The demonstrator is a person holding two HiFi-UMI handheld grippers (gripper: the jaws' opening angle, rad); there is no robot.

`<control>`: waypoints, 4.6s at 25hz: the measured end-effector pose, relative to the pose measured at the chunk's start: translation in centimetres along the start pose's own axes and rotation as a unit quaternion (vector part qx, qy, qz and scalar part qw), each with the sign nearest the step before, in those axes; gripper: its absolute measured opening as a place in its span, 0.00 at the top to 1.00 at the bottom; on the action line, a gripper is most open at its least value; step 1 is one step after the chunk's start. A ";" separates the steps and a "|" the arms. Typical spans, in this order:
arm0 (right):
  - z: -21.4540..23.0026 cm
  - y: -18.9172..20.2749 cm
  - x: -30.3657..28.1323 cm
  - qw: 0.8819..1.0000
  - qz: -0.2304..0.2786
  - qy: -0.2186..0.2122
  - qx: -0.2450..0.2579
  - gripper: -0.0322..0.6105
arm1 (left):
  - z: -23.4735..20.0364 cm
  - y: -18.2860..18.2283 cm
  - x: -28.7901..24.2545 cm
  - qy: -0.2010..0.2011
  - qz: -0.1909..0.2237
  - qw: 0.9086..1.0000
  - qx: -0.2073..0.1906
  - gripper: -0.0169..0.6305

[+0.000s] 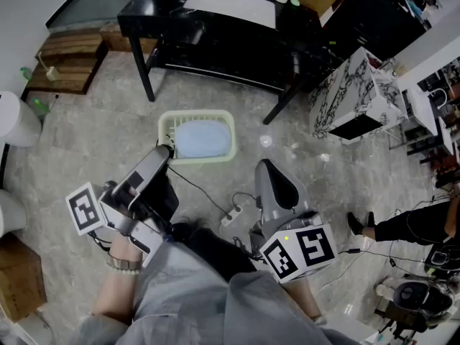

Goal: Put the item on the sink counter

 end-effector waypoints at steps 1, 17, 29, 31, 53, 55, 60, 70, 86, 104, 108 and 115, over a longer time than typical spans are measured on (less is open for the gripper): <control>0.0 0.0 0.0 1.000 0.000 0.000 -0.001 0.95 | 0.0 0.0 0.0 0.001 0.000 1.000 -0.001 0.84; 2.0 -0.8 1.9 1.000 0.011 -0.009 -0.014 0.95 | 1.2 1.5 -0.7 0.002 0.016 1.000 -0.014 0.84; 3.7 -0.1 4.1 0.999 0.006 -0.032 -0.020 0.95 | 2.1 4.5 -0.5 0.007 0.043 0.999 -0.014 0.84; 4.0 0.2 4.0 0.999 0.003 -0.031 -0.029 0.95 | 1.9 5.0 -0.6 0.007 0.044 0.999 -0.007 0.84; 3.5 -2.6 -5.6 0.999 -0.001 -0.050 0.018 0.95 | -1.8 -2.7 -5.8 0.016 0.048 0.999 -0.008 0.84; 3.4 -3.1 -7.7 0.999 -0.002 -0.048 0.019 0.95 | -2.4 -4.6 -6.9 0.018 0.043 0.999 -0.007 0.84; 3.0 -4.6 -12.5 0.999 0.003 -0.040 0.018 0.95 | -3.5 -9.1 -9.3 0.023 0.036 0.999 -0.005 0.84; 2.3 -7.0 -20.8 0.999 0.018 -0.031 0.025 0.95 | -5.7 -17.2 -12.9 0.032 0.030 0.999 -0.007 0.84; 0.4 -7.3 -28.3 0.999 0.023 -0.034 0.026 0.95 | -8.6 -24.0 -13.3 0.032 0.037 0.999 -0.008 0.84; -1.7 -5.6 -32.2 0.995 -0.015 -0.092 0.036 0.95 | -9.3 -27.0 -9.1 0.007 0.113 0.993 -0.026 0.84; -1.7 -5.1 -33.3 0.994 -0.020 -0.102 0.036 0.95 | -9.7 -27.5 -8.8 0.004 0.125 0.992 -0.030 0.84; -1.5 -6.2 -38.1 0.992 -0.028 -0.118 0.035 0.95 | -11.0 -30.9 -10.6 -0.005 0.139 0.990 -0.032 0.84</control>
Point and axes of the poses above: the fingertips, and each gripper's own axes: x backward along the fingers, z to its right, y out of its underside, the point moved 3 cm from there along x, backward along the fingers, and after that the axes turned 10 degrees about -x, right-handed, at the moved point
